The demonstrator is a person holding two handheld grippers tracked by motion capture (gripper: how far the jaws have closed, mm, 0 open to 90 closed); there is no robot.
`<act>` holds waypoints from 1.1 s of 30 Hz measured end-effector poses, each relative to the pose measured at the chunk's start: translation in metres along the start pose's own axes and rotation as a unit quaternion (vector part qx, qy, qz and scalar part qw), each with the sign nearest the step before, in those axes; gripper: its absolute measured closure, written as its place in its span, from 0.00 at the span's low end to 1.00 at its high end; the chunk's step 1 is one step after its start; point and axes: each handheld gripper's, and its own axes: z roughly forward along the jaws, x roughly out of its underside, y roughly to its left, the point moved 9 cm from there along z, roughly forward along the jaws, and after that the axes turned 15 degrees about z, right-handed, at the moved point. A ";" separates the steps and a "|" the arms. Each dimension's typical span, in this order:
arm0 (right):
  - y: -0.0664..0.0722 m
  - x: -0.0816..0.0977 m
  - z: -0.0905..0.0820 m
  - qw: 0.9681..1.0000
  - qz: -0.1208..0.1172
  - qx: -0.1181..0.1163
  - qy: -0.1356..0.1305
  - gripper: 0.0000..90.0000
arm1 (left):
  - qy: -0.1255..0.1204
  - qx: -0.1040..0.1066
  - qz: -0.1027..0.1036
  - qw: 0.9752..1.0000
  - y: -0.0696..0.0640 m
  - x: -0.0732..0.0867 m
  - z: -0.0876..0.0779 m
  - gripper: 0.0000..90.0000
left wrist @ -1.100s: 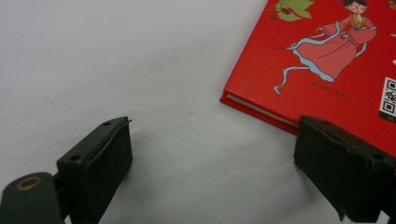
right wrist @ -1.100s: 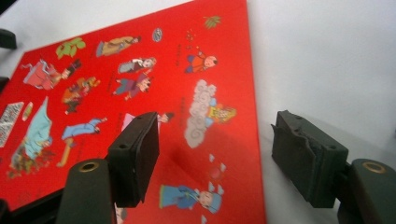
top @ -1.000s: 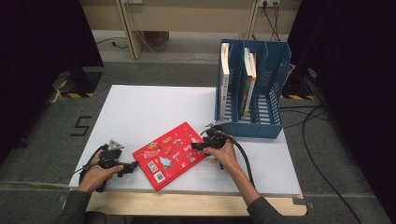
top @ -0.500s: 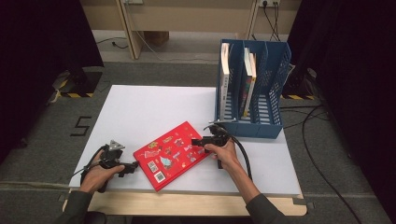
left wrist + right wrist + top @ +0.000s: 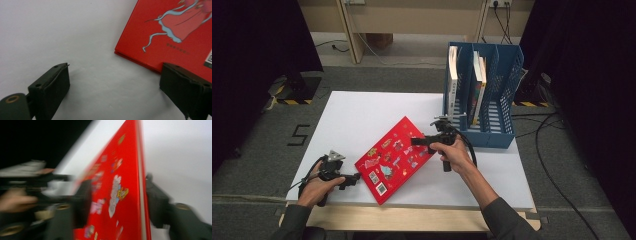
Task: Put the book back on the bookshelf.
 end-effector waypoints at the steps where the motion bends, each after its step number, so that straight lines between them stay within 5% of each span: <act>1: 0.012 0.001 0.002 1.000 -0.026 0.011 0.013 0.64 | -0.002 0.004 -0.003 1.000 -0.001 0.000 0.000 0.09; 4: 0.038 -0.002 0.000 0.996 -0.070 0.039 0.038 0.65 | -0.004 0.006 -0.001 1.000 -0.001 0.000 0.000 0.09; 8: 0.050 -0.003 -0.002 0.989 -0.111 0.074 0.064 0.70 | -0.007 0.007 -0.001 1.000 -0.001 0.000 0.000 0.08; 26: 0.067 -0.014 -0.021 0.989 -0.119 0.061 0.066 0.80 | -0.013 0.007 0.003 1.000 -0.002 -0.002 0.002 0.09; 33: 0.068 -0.020 -0.039 0.986 -0.132 0.081 0.063 0.82 | -0.017 0.003 0.000 1.000 0.003 -0.002 0.001 0.15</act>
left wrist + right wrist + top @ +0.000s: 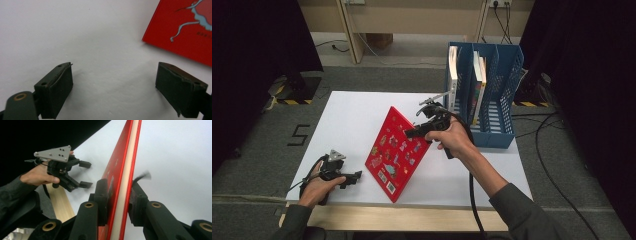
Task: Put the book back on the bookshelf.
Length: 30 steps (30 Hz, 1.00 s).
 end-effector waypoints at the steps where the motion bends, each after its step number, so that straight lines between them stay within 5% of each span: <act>1: 0.000 0.000 -0.003 1.000 -0.002 0.003 0.000 0.82 | 0.000 0.000 0.000 1.000 0.000 0.000 0.000 0.15; 10: 0.000 -0.011 -0.032 0.999 -0.018 0.026 -0.027 0.89 | -0.002 0.003 0.002 1.000 0.001 0.000 0.000 0.15; 16: -0.003 -0.013 -0.051 0.996 -0.041 0.065 -0.037 0.89 | -0.003 0.003 0.002 1.000 0.001 0.000 0.000 0.15; 30: -0.008 -0.002 -0.098 0.991 -0.056 0.112 -0.040 0.89 | -0.003 0.005 0.003 1.000 0.000 0.000 0.001 0.12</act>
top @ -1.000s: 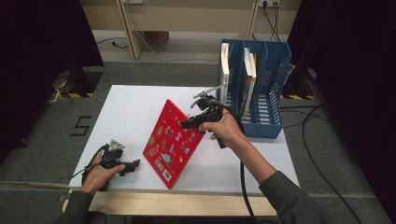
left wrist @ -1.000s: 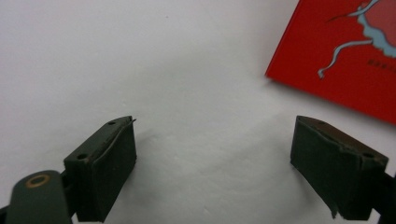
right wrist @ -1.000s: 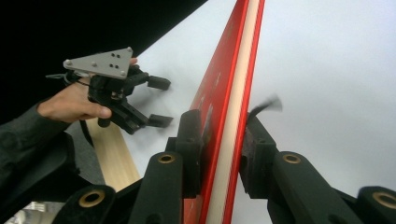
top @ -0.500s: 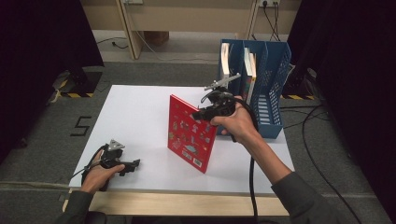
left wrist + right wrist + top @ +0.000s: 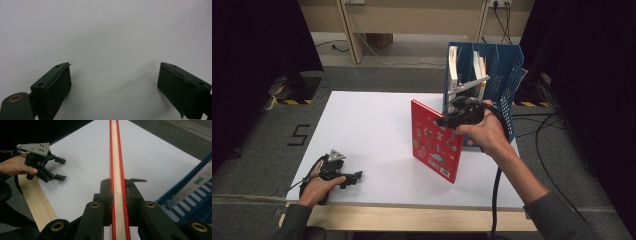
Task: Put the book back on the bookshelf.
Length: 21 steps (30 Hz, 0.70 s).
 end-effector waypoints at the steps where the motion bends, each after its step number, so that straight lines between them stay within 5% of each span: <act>1: -0.001 0.001 -0.004 1.000 0.001 0.004 -0.003 0.89 | 0.000 0.000 0.000 1.000 0.000 0.000 0.000 0.12; 21: -0.030 0.030 -0.090 0.998 0.033 0.042 -0.035 0.89 | 0.002 0.004 0.000 1.000 -0.001 -0.001 0.001 0.09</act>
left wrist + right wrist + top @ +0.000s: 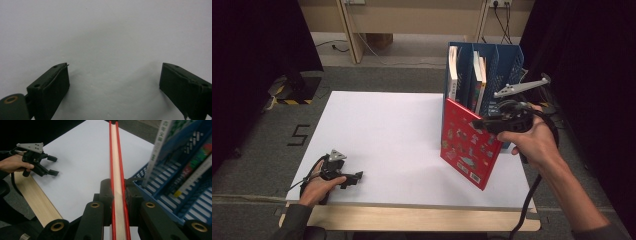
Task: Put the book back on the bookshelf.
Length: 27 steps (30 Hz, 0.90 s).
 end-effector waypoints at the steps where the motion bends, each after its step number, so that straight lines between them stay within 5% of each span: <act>1: -0.003 0.002 -0.004 1.000 0.004 0.001 -0.001 0.89 | -0.001 0.000 0.000 1.000 0.000 0.000 0.000 0.09; 13: -0.039 0.007 -0.045 0.998 0.036 0.041 -0.032 0.89 | 0.003 0.002 0.003 1.000 -0.001 0.000 0.001 0.07; 27: -0.071 -0.016 -0.081 0.992 0.060 0.093 -0.065 0.89 | 0.004 0.002 0.003 1.000 -0.001 0.000 0.001 0.06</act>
